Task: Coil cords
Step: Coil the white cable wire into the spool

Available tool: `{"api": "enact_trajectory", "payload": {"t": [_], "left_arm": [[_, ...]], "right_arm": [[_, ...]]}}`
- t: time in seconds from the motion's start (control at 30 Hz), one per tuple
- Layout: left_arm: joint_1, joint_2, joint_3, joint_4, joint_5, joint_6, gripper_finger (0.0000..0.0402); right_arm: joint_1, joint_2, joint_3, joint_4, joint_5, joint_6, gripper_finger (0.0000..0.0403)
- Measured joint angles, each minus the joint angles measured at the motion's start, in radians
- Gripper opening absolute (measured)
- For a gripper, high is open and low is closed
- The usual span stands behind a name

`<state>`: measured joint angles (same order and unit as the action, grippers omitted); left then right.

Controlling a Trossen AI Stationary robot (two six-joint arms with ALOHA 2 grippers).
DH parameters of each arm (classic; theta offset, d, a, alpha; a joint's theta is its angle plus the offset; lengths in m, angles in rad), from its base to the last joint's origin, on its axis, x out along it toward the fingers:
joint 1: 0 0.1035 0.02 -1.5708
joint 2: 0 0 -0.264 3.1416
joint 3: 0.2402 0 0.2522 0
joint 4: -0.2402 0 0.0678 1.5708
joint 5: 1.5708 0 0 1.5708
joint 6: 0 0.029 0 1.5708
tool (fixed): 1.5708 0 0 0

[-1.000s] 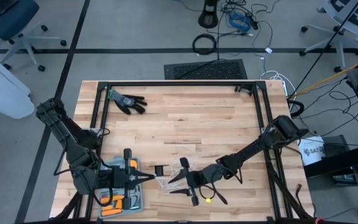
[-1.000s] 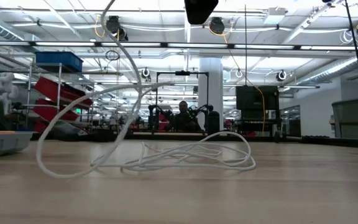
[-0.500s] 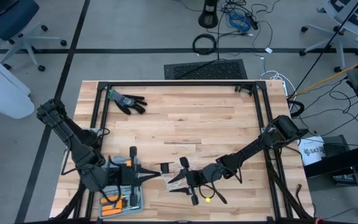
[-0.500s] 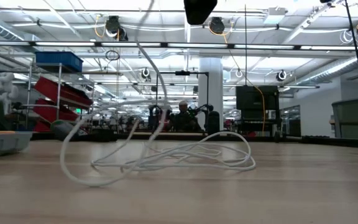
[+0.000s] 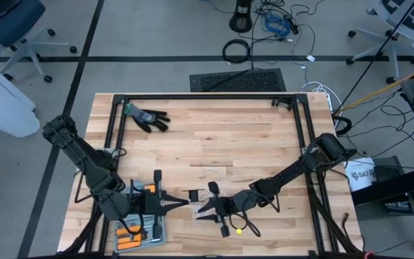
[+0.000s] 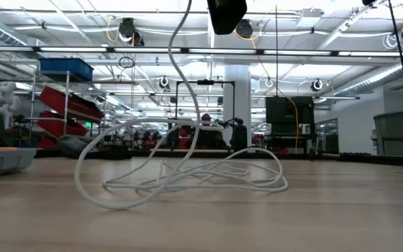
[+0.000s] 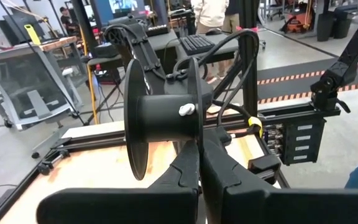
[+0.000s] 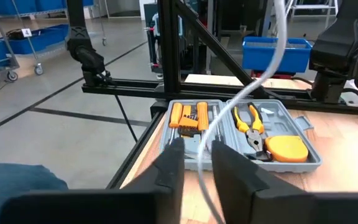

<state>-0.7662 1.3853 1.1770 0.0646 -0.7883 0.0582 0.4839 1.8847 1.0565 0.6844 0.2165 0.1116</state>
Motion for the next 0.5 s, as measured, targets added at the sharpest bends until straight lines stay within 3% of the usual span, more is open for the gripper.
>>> {"api": "enact_trajectory", "payload": {"t": [0.2, 0.5], "left_arm": [[0.000, 0.000, 0.000, -0.004, 0.000, 0.000, 0.0000], [-0.023, 0.000, 0.000, -0.017, 0.000, 0.000, 0.0000]], "right_arm": [[0.000, 0.000, 0.000, -0.029, 0.000, -0.002, 0.0004], [0.009, -0.065, 0.000, -0.145, -0.009, 0.007, 0.0051]]}}
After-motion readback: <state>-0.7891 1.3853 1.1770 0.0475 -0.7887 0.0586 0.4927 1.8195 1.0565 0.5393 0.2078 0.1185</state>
